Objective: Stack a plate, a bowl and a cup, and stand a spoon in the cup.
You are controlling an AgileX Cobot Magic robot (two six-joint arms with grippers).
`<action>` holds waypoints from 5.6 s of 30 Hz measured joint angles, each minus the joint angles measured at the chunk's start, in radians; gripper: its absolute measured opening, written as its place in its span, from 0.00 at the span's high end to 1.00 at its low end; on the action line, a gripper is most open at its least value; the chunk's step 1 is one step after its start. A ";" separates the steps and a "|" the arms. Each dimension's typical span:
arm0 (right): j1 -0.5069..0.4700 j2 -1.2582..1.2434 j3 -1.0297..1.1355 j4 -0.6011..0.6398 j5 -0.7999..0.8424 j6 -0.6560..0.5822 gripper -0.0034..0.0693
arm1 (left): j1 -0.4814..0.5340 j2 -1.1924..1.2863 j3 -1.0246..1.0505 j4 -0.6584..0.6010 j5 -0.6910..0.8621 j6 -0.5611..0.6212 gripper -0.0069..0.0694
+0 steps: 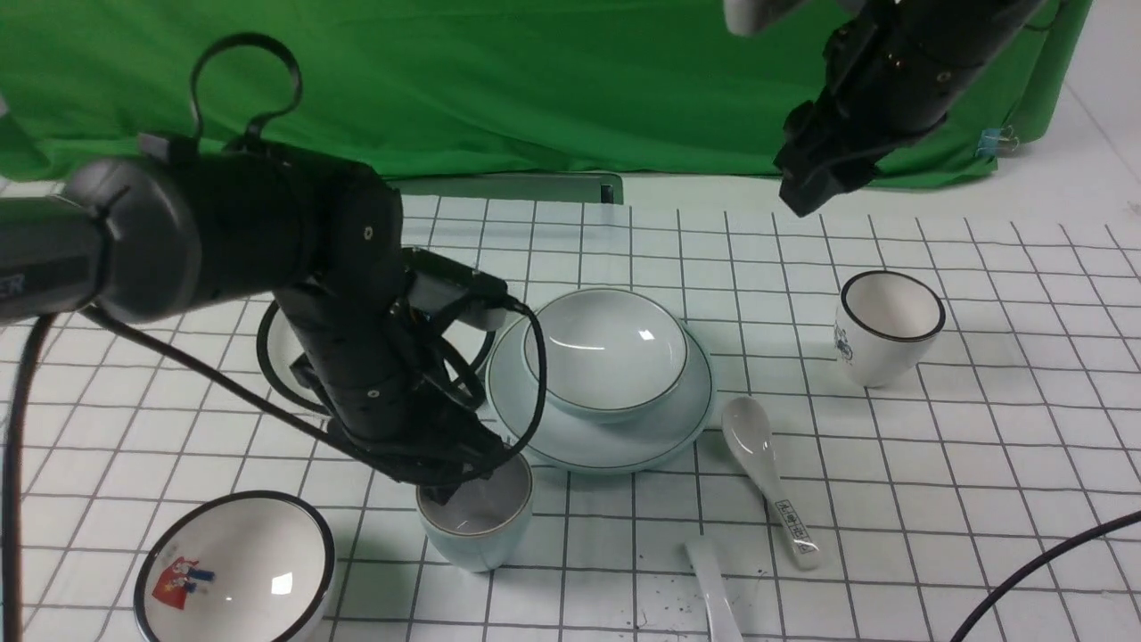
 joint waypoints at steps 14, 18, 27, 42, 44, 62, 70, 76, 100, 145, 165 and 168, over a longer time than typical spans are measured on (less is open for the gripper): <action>-0.013 -0.035 0.008 -0.006 0.001 0.001 0.49 | -0.031 0.025 -0.434 -0.026 0.086 0.041 0.92; -0.013 -0.040 0.009 -0.006 0.001 0.001 0.49 | -0.039 0.180 -0.610 -0.029 0.140 0.050 0.92; -0.013 -0.040 0.009 -0.006 0.001 0.001 0.49 | -0.039 0.484 -0.909 -0.018 0.263 0.035 0.92; -0.013 -0.126 0.033 -0.008 0.001 0.052 0.49 | -0.027 0.381 -0.965 -0.003 0.302 0.019 0.45; -0.013 -0.185 0.063 -0.008 -0.002 0.070 0.49 | -0.019 0.288 -0.965 -0.001 0.302 0.007 0.40; 0.302 -0.410 0.663 -0.005 -0.128 0.239 0.49 | -0.017 -0.518 -0.101 0.048 0.064 -0.023 0.92; 0.360 -0.299 0.778 -0.012 -0.397 0.418 0.32 | -0.017 -0.863 0.321 0.045 -0.008 -0.048 0.96; 0.360 -0.180 0.778 -0.056 -0.489 0.476 0.13 | -0.017 -1.010 0.435 0.052 -0.009 -0.049 0.96; 0.365 -0.100 0.718 -0.112 -0.483 0.494 0.70 | -0.017 -1.079 0.499 0.114 -0.142 -0.049 0.96; 0.205 -0.017 0.638 -0.152 -1.372 0.362 0.51 | -0.017 -1.079 0.500 0.124 -0.272 -0.049 0.95; 0.215 -0.974 1.109 -0.152 -1.170 0.370 0.92 | -0.017 -1.079 0.500 0.124 -0.276 -0.049 0.95; 0.215 -1.044 1.171 -0.150 -1.169 0.400 0.92 | -0.017 -1.079 0.500 0.124 -0.276 -0.049 0.95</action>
